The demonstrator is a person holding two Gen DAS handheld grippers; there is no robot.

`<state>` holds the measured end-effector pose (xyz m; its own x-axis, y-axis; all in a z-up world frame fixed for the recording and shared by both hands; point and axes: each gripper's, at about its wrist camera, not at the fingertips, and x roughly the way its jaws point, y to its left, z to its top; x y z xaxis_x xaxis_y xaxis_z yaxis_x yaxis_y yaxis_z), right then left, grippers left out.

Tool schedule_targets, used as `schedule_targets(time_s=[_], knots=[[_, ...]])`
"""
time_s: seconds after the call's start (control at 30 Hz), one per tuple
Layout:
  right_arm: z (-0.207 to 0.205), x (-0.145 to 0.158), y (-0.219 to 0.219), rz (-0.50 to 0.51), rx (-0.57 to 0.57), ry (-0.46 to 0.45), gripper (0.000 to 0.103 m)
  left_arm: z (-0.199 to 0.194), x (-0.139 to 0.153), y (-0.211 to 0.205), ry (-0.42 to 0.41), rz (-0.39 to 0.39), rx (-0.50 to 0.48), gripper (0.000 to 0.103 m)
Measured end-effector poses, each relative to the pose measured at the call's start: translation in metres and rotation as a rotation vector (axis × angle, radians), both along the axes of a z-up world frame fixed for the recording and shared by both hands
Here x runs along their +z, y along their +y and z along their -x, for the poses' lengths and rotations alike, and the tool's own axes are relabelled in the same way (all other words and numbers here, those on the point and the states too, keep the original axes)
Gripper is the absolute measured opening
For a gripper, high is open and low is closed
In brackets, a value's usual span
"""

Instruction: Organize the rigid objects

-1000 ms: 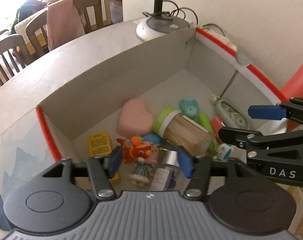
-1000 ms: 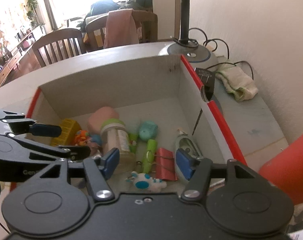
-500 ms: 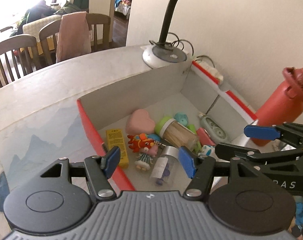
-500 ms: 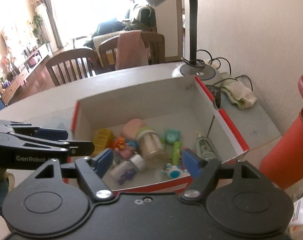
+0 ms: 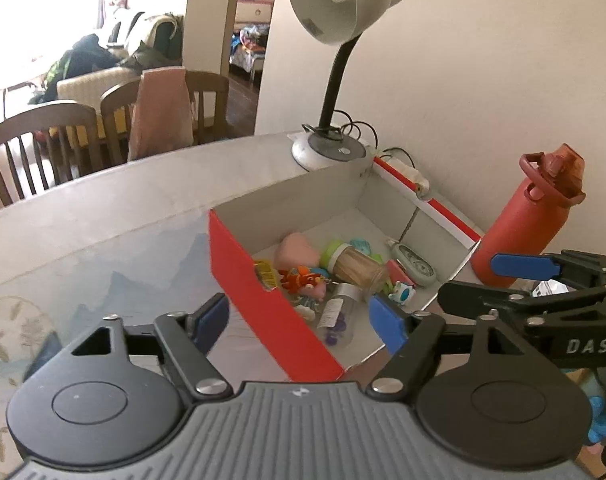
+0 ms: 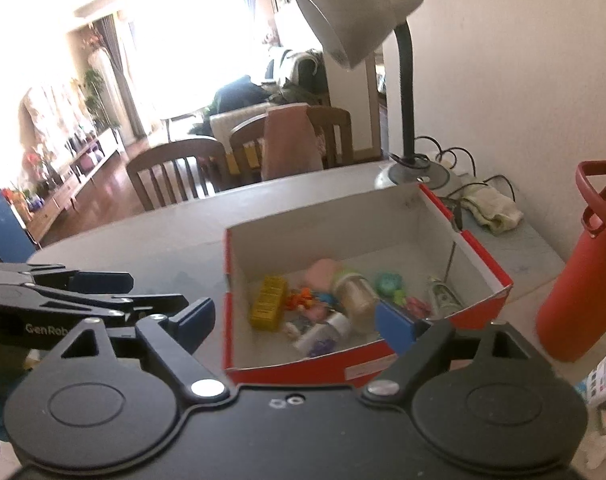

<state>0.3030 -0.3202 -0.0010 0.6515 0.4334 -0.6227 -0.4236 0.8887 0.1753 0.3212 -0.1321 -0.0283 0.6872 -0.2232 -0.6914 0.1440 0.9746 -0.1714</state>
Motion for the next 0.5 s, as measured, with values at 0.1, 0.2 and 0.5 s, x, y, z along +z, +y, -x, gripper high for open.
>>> schedule_targets(time_s=[0.1, 0.2, 0.5], knots=[[0.016, 0.004, 0.002, -0.026, -0.002, -0.029, 0.094, 0.013, 0.005, 0.006, -0.018, 0.0, 0.001, 0.083], [0.029, 0.007, 0.005, -0.035, -0.009, -0.055, 0.099, 0.024, 0.008, 0.01, -0.028, -0.014, 0.005, 0.085], [0.061, 0.012, 0.01, -0.06, -0.026, -0.102, 0.102, 0.055, 0.015, 0.021, -0.062, -0.028, 0.002, 0.101]])
